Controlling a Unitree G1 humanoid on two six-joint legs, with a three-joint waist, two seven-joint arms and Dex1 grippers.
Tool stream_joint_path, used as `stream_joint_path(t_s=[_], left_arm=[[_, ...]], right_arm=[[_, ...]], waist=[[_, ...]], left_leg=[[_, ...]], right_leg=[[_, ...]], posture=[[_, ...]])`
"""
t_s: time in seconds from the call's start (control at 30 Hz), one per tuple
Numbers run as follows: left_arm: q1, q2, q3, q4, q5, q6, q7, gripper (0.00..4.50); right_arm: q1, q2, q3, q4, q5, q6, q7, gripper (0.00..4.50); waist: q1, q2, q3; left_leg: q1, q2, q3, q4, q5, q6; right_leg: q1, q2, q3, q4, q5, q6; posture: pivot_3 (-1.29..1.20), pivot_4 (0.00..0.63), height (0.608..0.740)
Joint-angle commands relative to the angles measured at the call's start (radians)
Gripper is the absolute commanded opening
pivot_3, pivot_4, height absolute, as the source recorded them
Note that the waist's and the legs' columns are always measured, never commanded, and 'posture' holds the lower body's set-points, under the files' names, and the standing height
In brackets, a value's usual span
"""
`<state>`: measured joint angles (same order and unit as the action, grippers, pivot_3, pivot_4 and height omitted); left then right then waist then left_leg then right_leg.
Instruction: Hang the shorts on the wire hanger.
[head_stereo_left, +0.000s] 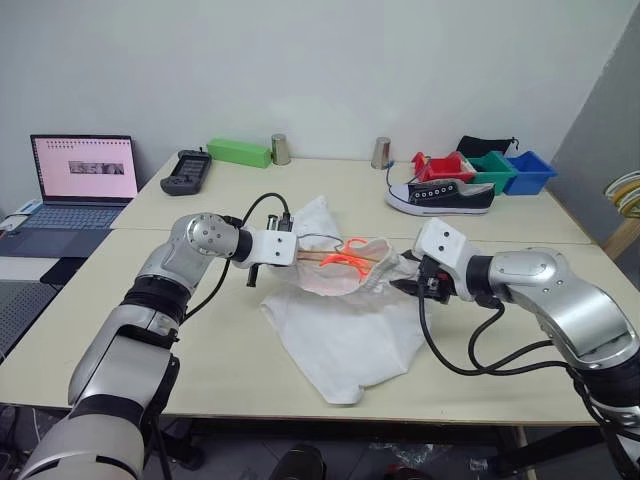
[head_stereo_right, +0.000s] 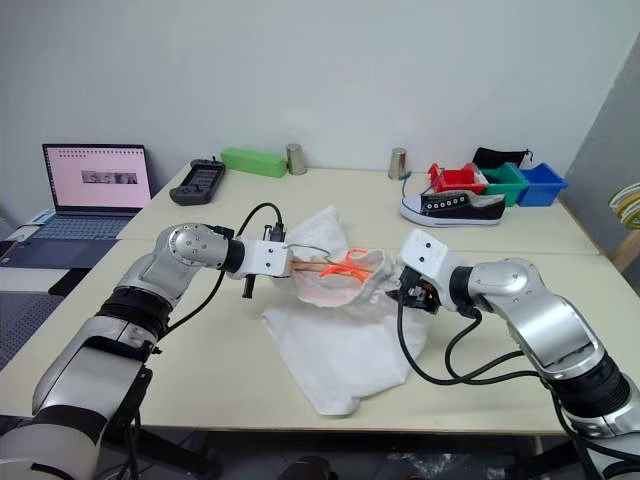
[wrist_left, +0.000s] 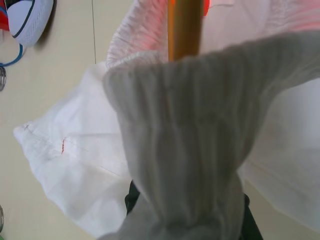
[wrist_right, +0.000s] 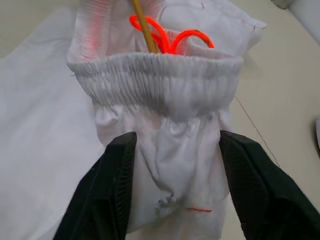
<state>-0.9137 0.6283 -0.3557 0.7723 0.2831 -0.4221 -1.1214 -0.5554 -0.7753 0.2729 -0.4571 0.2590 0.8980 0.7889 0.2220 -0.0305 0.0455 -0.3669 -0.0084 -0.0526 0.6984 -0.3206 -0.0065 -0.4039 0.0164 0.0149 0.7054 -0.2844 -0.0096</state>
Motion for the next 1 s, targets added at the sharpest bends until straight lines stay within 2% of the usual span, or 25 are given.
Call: stream_joint_path(t_s=[0.03, 0.1, 0.43, 0.53, 1.0], left_arm=[[-0.005, -0.004, 0.013, -0.05, -0.01, -0.009, 0.015, 0.0], [0.001, -0.006, 0.014, -0.068, -0.017, -0.003, 0.007, 0.0], [0.105, 0.033, 0.034, -0.23, -0.03, 0.058, 0.0, 0.0], [0.114, 0.041, 0.043, -0.254, -0.031, 0.081, 0.009, 0.0], [0.107, 0.041, 0.041, -0.288, -0.03, 0.112, 0.028, 0.0]], right_arm=[[-0.046, -0.022, 0.02, -0.025, -0.013, 0.009, 0.026, 3.99], [-0.056, -0.047, 0.089, -0.002, -0.067, -0.027, 0.047, 4.45], [-0.198, -0.015, 0.298, 0.256, -0.331, -0.226, 0.072, 4.45], [-0.203, -0.022, 0.318, 0.288, -0.383, -0.282, 0.099, 3.97], [-0.18, 0.005, 0.306, 0.354, -0.509, -0.353, 0.148, 0.37]], waist=[[-0.004, 0.0, 0.0], [-0.005, 0.0, 0.0], [0.0, 0.0, 0.0], [0.005, 0.0, 0.0], [0.027, 0.0, 0.0]], left_leg=[[0.0, 0.0, 0.0, 0.0, 0.0, 0.0], [0.0, 0.0, 0.0, 0.0, 0.0, 0.0], [0.0, 0.001, 0.0, 0.0, 0.0, 0.0], [0.0, 0.001, 0.0, 0.0, 0.0, 0.0], [0.0, 0.0, 0.001, 0.0, 0.0, 0.0]], right_leg=[[0.0, 0.0, 0.0, 0.0, 0.0, 0.0], [0.0, 0.0, 0.0, 0.0, 0.0, 0.0], [0.0, 0.0, 0.0, 0.0, 0.0, -0.001], [0.0, 0.0, 0.0, 0.0, 0.0, -0.001], [0.0, -0.001, 0.0, 0.0, 0.0, 0.0]], posture=[[0.28, 0.0, 0.74], [0.29, 0.0, 0.74], [0.35, 0.0, 0.74], [0.36, 0.0, 0.74], [0.36, 0.0, 0.74]])
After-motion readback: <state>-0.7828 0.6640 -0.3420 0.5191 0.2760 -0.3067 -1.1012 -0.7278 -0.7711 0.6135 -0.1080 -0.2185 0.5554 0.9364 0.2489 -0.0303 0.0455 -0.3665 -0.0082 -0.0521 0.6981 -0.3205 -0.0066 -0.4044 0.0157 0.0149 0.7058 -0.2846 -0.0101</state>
